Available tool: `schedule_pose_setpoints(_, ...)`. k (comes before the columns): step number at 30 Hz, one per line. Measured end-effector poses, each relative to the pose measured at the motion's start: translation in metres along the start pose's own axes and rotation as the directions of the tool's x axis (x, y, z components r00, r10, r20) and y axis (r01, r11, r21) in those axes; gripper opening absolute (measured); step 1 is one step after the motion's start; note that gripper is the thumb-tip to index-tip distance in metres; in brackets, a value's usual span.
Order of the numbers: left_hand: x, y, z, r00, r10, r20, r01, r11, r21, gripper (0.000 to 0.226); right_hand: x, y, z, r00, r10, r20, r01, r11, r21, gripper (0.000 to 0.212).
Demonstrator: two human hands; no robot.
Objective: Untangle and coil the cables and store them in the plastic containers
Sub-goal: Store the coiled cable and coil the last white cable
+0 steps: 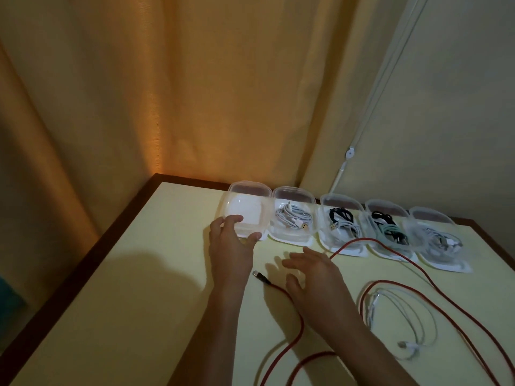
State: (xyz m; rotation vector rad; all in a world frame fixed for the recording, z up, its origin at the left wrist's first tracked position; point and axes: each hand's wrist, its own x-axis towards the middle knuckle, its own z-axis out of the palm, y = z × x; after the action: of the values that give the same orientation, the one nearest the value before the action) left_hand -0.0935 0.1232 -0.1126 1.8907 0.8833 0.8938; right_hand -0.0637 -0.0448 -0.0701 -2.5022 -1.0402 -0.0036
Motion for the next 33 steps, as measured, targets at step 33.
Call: schedule_pose_setpoints(33, -0.126, 0.074, 0.001, 0.821, 0.334, 0.462, -0.407, 0.911, 0.064, 0.018, -0.082, 0.105, -0.065, 0.789, 0.614, -0.026, -0.583, 0.760, 0.287, 0.015)
